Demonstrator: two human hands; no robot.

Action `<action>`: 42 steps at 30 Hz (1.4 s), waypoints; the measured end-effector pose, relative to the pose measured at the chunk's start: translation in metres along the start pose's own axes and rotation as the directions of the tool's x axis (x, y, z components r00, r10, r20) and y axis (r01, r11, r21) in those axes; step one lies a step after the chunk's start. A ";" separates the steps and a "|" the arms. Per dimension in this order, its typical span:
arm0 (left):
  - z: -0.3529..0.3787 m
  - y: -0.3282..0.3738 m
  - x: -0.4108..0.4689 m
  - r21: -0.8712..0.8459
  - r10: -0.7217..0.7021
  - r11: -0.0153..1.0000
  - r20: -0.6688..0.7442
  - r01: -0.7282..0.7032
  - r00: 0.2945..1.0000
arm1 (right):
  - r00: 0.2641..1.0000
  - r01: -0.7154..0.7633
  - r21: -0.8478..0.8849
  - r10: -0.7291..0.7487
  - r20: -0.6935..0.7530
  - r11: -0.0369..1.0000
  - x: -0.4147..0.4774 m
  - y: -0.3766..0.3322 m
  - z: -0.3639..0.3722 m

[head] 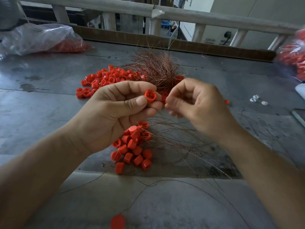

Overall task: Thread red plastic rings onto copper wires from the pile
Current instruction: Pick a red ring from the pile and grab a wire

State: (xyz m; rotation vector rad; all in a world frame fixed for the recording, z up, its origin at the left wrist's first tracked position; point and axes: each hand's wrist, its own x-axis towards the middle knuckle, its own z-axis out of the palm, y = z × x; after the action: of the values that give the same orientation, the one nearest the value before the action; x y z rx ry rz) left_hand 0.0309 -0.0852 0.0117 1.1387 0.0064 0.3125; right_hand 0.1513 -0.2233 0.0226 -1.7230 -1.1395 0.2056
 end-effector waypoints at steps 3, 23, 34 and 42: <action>0.000 0.000 0.000 0.002 0.001 1.000 -0.019 -0.001 1.000 | 0.980 -0.129 -0.207 0.094 -0.174 0.970 0.013 0.021 -0.020; 0.000 0.001 -0.001 0.002 -0.007 1.000 -0.020 0.007 1.000 | 0.993 -0.108 -0.576 0.054 -0.109 0.811 0.025 0.060 -0.015; 0.000 -0.003 0.001 0.127 -0.038 0.990 -0.111 0.052 0.993 | 0.995 -0.084 0.378 0.056 0.083 0.922 0.005 -0.002 -0.013; 0.003 -0.004 0.000 0.200 -0.028 0.979 -0.107 0.049 0.994 | 0.994 -0.018 0.362 -0.022 0.106 0.932 0.000 -0.004 -0.001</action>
State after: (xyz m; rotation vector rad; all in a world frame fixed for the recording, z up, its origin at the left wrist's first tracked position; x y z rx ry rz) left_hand 0.0321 -0.0895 0.0100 1.3215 0.1548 0.3414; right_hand 0.1492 -0.2236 0.0260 -1.3951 -1.1025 0.4844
